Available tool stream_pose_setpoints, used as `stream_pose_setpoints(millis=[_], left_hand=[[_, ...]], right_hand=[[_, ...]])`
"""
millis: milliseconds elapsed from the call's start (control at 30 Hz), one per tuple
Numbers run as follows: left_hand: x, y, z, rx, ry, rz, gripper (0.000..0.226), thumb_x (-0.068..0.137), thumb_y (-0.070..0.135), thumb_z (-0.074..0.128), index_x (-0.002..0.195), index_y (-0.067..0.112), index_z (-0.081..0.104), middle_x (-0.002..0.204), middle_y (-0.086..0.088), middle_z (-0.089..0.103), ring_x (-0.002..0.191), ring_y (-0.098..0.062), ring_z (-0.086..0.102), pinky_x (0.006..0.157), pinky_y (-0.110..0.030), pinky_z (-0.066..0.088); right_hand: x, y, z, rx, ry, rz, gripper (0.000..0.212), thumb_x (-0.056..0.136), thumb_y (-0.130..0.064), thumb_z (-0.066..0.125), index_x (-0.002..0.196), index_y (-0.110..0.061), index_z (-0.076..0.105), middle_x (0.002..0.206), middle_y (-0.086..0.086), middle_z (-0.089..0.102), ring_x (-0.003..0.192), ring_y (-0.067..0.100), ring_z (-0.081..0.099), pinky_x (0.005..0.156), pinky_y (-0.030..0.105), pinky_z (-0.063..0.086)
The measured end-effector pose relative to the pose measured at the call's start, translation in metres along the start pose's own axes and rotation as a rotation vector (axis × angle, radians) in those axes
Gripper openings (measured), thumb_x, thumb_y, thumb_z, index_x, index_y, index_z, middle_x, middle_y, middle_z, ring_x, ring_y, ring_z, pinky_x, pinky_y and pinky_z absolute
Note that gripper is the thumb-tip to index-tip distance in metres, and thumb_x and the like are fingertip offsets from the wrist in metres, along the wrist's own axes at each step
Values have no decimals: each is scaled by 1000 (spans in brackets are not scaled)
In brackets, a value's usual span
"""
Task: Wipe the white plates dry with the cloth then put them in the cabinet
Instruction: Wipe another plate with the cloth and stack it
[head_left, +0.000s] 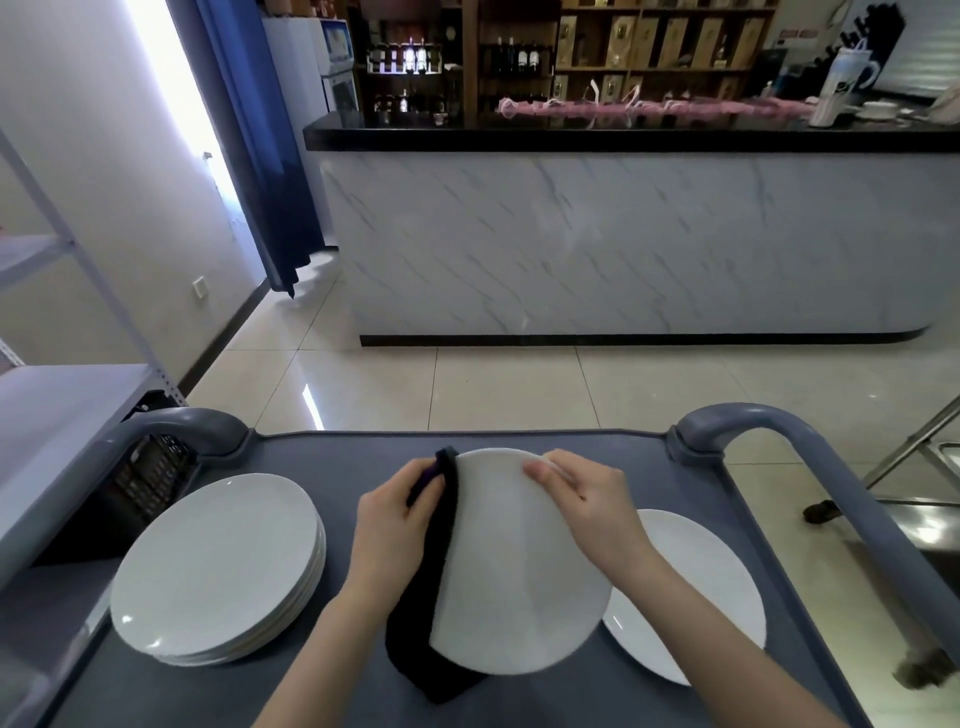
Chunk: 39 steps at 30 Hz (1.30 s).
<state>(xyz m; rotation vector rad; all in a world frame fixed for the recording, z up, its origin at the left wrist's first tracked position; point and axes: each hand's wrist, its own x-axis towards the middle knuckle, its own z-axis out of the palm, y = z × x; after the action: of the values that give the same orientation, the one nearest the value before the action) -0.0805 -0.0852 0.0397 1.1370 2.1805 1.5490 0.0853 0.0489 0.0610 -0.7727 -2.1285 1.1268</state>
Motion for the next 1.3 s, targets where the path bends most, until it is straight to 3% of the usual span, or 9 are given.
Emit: stream_pose_setpoints(millis=[200,333,633,833,900,1033,1100,1200,1300], left_hand=[[-30,-17,18,-118,211,-271,18,97,23,50,83,28,58,77,16,65,68,-1,55,63,-27,43],[-26,-20,12,-113,154,-229,18,97,17,53,79,20,54,75,10,63,62,-1,50,62,-24,43],[2,1,5,57,-217,51,27,90,16,63,79,39,55,72,17,63,64,4,54,60,-8,41],[-9,-12,19,-187,133,-206,17,94,17,58,89,33,61,82,18,68,74,4,59,69,-24,44],[-17,-13,26,-225,185,-280,16,97,20,54,91,34,60,83,19,67,78,0,60,69,-26,44],[-12,-14,14,-228,196,-223,24,98,16,52,87,35,59,81,17,66,75,0,58,68,-23,43],[-8,-12,5,-147,142,-129,28,97,15,52,87,40,58,83,19,66,77,4,59,68,-18,43],[-4,-4,-1,-28,-25,33,36,94,10,58,87,46,59,85,22,68,82,4,61,69,-6,42],[-2,1,3,51,-153,105,39,92,14,63,86,52,59,83,24,68,80,5,63,67,-5,41]], right_hand=[[-17,6,25,291,502,309,50,100,-41,52,53,-30,40,51,-13,36,51,3,30,48,15,29],[-15,13,10,193,382,212,47,100,-40,53,60,-25,33,55,-12,32,54,6,29,49,18,27],[0,3,-12,-99,-149,-20,36,97,-41,56,75,-13,61,70,10,58,69,26,53,61,32,37],[-18,3,5,230,409,223,45,98,-40,54,60,-19,42,55,-7,36,55,8,33,54,23,29],[-18,4,12,254,471,272,45,100,-42,50,64,-17,39,56,-9,36,56,8,32,55,27,31],[-10,10,-3,98,303,180,34,98,-44,52,73,-21,55,62,-10,55,57,4,47,57,23,39],[-2,9,-15,27,202,111,10,94,-46,59,95,-37,62,84,-24,69,78,-3,63,66,13,46],[12,4,-20,-240,-91,-4,39,82,-70,50,112,-46,56,93,-27,66,86,-5,61,72,10,44],[21,1,-12,-310,-345,19,48,81,-73,46,95,-29,61,79,-7,66,74,4,58,68,24,44]])
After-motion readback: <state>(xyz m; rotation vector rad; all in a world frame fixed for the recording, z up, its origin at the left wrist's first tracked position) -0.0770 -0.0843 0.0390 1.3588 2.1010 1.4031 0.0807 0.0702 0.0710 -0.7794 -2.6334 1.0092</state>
